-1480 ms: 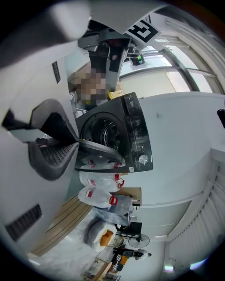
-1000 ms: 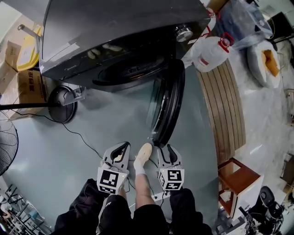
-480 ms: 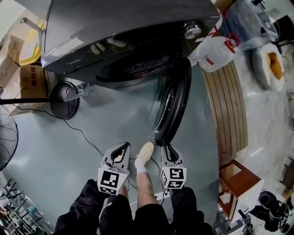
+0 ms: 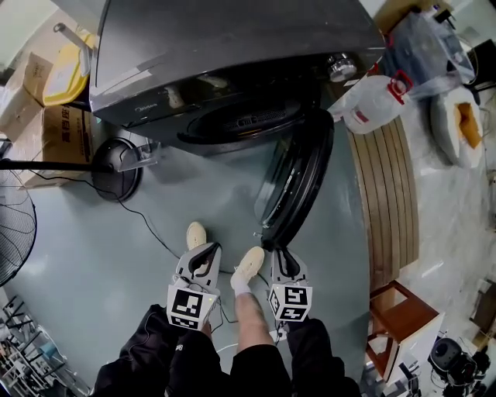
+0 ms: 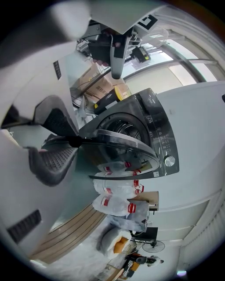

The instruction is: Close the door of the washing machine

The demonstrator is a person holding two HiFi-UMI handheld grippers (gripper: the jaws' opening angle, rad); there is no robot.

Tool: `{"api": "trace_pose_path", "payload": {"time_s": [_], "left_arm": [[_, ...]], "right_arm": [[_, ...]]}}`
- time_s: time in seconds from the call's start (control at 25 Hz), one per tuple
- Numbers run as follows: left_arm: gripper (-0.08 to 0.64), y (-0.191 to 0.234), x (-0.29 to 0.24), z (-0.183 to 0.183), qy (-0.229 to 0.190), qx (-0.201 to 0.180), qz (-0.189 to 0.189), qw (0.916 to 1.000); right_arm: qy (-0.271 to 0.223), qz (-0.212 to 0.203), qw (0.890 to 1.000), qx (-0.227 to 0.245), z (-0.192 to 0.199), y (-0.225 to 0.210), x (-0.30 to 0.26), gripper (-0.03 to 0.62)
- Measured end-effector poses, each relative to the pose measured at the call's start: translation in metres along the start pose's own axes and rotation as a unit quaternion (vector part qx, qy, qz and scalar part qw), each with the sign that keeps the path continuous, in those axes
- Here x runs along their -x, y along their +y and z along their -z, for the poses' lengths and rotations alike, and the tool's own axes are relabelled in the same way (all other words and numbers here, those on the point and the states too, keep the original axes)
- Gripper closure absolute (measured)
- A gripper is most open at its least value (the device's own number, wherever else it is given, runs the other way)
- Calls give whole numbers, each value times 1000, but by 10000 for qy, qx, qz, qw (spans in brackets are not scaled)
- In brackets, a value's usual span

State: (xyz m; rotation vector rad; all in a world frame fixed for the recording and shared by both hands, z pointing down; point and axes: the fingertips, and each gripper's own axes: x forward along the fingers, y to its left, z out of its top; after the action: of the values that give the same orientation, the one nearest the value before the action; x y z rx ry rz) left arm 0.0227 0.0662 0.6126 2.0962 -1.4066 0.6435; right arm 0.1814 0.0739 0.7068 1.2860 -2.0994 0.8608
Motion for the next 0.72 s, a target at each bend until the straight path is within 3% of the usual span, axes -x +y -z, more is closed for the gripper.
{"api": "trace_pose_path", "payload": {"time_s": [0.72], "left_arm": [[535,114,5,-13,50,-37,17,10000]], "right_arm": [[-148,237,9985,-466,-36,89,-58,491]]}}
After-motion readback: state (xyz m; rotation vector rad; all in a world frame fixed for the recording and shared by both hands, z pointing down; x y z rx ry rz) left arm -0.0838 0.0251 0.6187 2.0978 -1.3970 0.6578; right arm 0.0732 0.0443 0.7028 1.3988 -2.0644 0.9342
